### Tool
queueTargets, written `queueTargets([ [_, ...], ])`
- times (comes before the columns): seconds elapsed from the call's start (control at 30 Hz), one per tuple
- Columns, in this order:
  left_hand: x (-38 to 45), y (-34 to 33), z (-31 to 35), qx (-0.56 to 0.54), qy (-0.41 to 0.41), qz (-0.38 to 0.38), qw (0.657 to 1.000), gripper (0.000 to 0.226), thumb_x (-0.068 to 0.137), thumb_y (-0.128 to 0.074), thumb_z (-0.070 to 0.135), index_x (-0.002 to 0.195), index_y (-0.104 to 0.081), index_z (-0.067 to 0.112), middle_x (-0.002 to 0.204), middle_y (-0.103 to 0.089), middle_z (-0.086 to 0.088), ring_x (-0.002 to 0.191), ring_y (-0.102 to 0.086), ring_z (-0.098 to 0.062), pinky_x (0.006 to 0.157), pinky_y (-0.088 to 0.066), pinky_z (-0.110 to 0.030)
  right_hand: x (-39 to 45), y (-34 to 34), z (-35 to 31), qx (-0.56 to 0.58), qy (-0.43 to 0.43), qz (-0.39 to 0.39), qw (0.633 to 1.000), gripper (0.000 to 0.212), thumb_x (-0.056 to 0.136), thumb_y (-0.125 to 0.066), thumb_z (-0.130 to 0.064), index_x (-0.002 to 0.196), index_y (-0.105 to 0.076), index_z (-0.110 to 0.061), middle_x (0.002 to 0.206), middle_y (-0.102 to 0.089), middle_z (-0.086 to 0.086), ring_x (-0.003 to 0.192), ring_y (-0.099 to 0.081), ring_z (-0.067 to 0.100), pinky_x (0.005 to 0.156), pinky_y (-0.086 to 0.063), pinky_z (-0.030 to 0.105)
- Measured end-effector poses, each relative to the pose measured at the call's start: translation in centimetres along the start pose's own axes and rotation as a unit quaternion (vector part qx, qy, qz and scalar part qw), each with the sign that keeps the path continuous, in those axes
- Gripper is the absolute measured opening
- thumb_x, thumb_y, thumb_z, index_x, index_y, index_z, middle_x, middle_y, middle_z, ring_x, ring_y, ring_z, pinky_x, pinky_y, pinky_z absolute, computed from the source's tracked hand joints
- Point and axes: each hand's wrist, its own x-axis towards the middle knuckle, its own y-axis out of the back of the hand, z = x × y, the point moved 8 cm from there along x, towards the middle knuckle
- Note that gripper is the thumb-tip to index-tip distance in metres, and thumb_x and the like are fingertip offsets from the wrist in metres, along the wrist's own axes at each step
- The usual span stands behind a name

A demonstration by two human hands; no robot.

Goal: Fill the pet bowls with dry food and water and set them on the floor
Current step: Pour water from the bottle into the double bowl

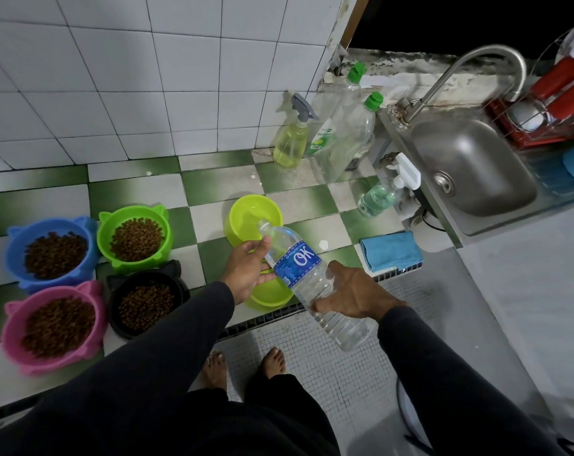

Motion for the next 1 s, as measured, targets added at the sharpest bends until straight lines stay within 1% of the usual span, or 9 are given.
queueTargets([
  [0.2, 0.12, 0.04, -0.15, 0.002, -0.004, 0.002, 1.000, 0.034, 0.100, -0.062, 0.038, 0.120, -0.059, 0.010, 0.127, -0.067, -0.011, 0.110, -0.070, -0.033, 0.080, -0.064, -0.044, -0.23, 0.08, -0.14, -0.006, 0.004, 0.006, 1.000, 0.064, 0.062, -0.085, -0.054, 0.108, -0.052, -0.025, 0.097, -0.064, -0.006, 0.089, -0.063, 0.013, 0.081, -0.055, 0.037],
  [0.33, 0.05, -0.21, -0.23, -0.003, -0.002, -0.002, 1.000, 0.032, 0.101, -0.061, 0.037, 0.119, -0.058, 0.010, 0.124, -0.069, -0.011, 0.107, -0.072, -0.030, 0.080, -0.064, -0.043, -0.34, 0.21, -0.15, -0.002, 0.006, 0.005, 1.000, 0.065, 0.061, -0.085, -0.055, 0.109, -0.052, -0.027, 0.099, -0.064, -0.008, 0.090, -0.063, 0.013, 0.084, -0.056, 0.039],
  [0.47, -0.04, -0.33, -0.28, -0.002, 0.001, 0.001, 1.000, 0.027, 0.101, -0.061, 0.036, 0.115, -0.058, 0.013, 0.125, -0.067, -0.010, 0.110, -0.070, -0.032, 0.084, -0.063, -0.046, -0.57, 0.18, -0.01, 0.005, 0.006, 0.005, 1.000, 0.064, 0.062, -0.086, -0.053, 0.109, -0.052, -0.026, 0.098, -0.063, -0.009, 0.090, -0.063, 0.013, 0.084, -0.055, 0.037],
  [0.63, 0.01, -0.41, -0.41, 0.000, 0.003, -0.005, 1.000, 0.034, 0.101, -0.060, 0.036, 0.123, -0.057, 0.010, 0.128, -0.066, -0.013, 0.113, -0.069, -0.033, 0.083, -0.064, -0.045, -0.54, 0.16, 0.27, 0.010, -0.004, 0.002, 1.000, 0.066, 0.055, -0.084, -0.058, 0.105, -0.052, -0.029, 0.100, -0.067, -0.008, 0.091, -0.066, 0.014, 0.086, -0.057, 0.040],
  [0.77, 0.13, -0.45, -0.49, 0.005, 0.004, -0.009, 1.000, 0.043, 0.101, -0.061, 0.038, 0.130, -0.056, 0.008, 0.131, -0.065, -0.013, 0.114, -0.068, -0.034, 0.084, -0.063, -0.045, -0.64, 0.26, 0.13, 0.010, 0.001, 0.001, 1.000, 0.061, 0.061, -0.086, -0.053, 0.105, -0.052, -0.028, 0.099, -0.065, -0.010, 0.090, -0.064, 0.012, 0.082, -0.054, 0.034],
  [1.0, 0.13, -0.28, -0.51, 0.003, 0.003, -0.008, 1.000, 0.043, 0.100, -0.061, 0.038, 0.130, -0.056, 0.007, 0.131, -0.065, -0.013, 0.111, -0.069, -0.033, 0.083, -0.064, -0.045, -0.75, 0.21, -0.01, 0.003, 0.003, 0.003, 1.000, 0.064, 0.063, -0.086, -0.054, 0.110, -0.052, -0.027, 0.102, -0.064, -0.010, 0.093, -0.063, 0.012, 0.083, -0.054, 0.035],
])
